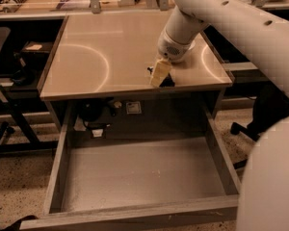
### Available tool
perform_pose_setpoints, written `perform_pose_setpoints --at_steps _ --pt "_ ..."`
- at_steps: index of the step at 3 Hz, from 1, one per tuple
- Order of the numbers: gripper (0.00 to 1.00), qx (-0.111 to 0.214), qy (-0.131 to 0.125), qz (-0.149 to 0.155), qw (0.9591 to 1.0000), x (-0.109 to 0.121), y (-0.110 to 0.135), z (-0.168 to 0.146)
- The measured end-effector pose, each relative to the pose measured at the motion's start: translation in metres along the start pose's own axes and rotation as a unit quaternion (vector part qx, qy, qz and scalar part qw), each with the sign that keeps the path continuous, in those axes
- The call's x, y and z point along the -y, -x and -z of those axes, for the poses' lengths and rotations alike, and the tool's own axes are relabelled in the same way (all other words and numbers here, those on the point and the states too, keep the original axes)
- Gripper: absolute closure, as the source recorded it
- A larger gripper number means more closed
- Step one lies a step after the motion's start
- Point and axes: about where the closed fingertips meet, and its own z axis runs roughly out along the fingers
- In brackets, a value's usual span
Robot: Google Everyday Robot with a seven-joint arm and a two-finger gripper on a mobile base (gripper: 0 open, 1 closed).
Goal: Pick rxbar blueberry from top drawer and place on counter
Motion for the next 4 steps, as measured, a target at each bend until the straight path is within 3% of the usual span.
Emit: perform_pose_setpoints --at_steps 1,2,3,4 --pt "1.0 0.009 0.023 0.008 0.9997 0.028 0.001 -0.025" --pt "1.0 0.013 0.049 0.015 0.9986 0.039 0.009 -0.045" --pt "1.0 0.013 0.068 0.026 0.9973 0.037 0.02 -0.052" --pt "1.0 0.013 0.068 0.026 0.9973 0.038 0.021 -0.048"
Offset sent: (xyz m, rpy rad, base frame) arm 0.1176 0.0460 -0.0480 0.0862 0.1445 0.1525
